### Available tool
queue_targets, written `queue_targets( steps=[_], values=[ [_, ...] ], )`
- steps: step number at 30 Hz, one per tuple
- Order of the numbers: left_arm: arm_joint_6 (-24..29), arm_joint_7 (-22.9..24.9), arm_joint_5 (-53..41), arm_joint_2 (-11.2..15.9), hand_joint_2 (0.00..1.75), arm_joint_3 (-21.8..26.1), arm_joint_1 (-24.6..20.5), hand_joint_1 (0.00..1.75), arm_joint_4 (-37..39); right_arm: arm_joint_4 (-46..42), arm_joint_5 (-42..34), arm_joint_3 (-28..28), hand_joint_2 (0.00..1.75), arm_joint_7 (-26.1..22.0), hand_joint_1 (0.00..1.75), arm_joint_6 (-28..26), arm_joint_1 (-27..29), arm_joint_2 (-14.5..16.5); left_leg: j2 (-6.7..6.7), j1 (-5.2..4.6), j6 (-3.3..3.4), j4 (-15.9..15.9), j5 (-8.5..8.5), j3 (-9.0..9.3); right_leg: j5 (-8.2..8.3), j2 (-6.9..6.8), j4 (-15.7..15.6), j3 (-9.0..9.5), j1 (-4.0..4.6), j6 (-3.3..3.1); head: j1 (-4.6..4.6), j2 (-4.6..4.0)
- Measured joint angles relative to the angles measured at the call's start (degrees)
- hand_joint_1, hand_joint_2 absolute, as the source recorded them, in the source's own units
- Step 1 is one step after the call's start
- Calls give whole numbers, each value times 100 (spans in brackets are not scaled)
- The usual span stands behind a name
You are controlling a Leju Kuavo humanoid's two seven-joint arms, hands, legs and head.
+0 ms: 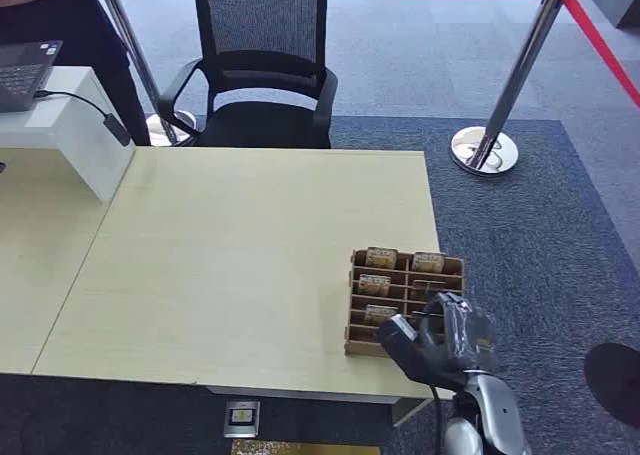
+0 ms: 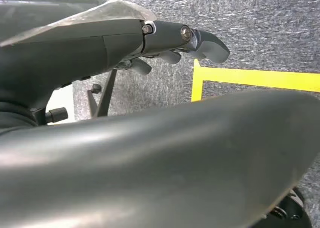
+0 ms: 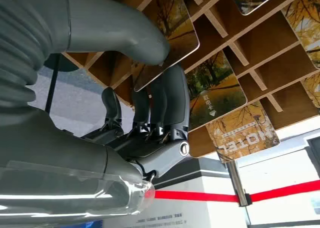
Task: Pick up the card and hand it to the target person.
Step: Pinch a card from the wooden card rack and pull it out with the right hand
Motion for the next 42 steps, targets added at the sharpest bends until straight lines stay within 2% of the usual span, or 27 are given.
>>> queue_targets(
  steps=[4, 7, 17, 25, 37, 42],
  values=[
    [3, -3, 2, -1, 0, 7, 0, 0, 0, 2, 0, 17, 175, 0, 168, 2, -2, -4, 0, 0, 0, 0, 0, 0, 0, 0, 0, 0, 0, 0, -1, 0],
    [3, -11, 3, -2, 0, 11, 0, 0, 0, 2, -1, 54, 175, 0, 175, 2, -17, -17, 0, 0, 0, 0, 0, 1, 0, 0, 0, 1, 0, 0, -1, 0],
    [3, -27, 12, -2, 0, 23, -1, 0, 0, -57, -107, 211, 175, -78, 175, 20, -14, -113, 0, 0, 0, 0, 0, 1, 0, 0, 0, 0, 0, 0, -1, 0],
    [-9, -80, -2, -2, 0, 24, 0, 0, 0, -486, -118, 380, 175, -192, 175, 30, 108, -241, 0, 0, 0, 0, 0, -2, 0, 0, 0, -3, 0, 0, 0, 0],
    [-16, -125, 64, -2, 0, 125, -2, 0, 0, -1197, -649, 474, 175, -750, 175, 185, 67, -605, 0, 0, 0, 0, 0, -2, 0, 0, 0, -2, -1, 0, -1, 0],
    [-16, -127, 70, -2, 0, 158, -4, 0, 0, -1333, -703, 472, 175, -805, 175, 221, -8, -716, 0, 0, 0, 0, 0, -2, 0, 0, 0, -3, 0, 0, -1, 0]
  ],
)
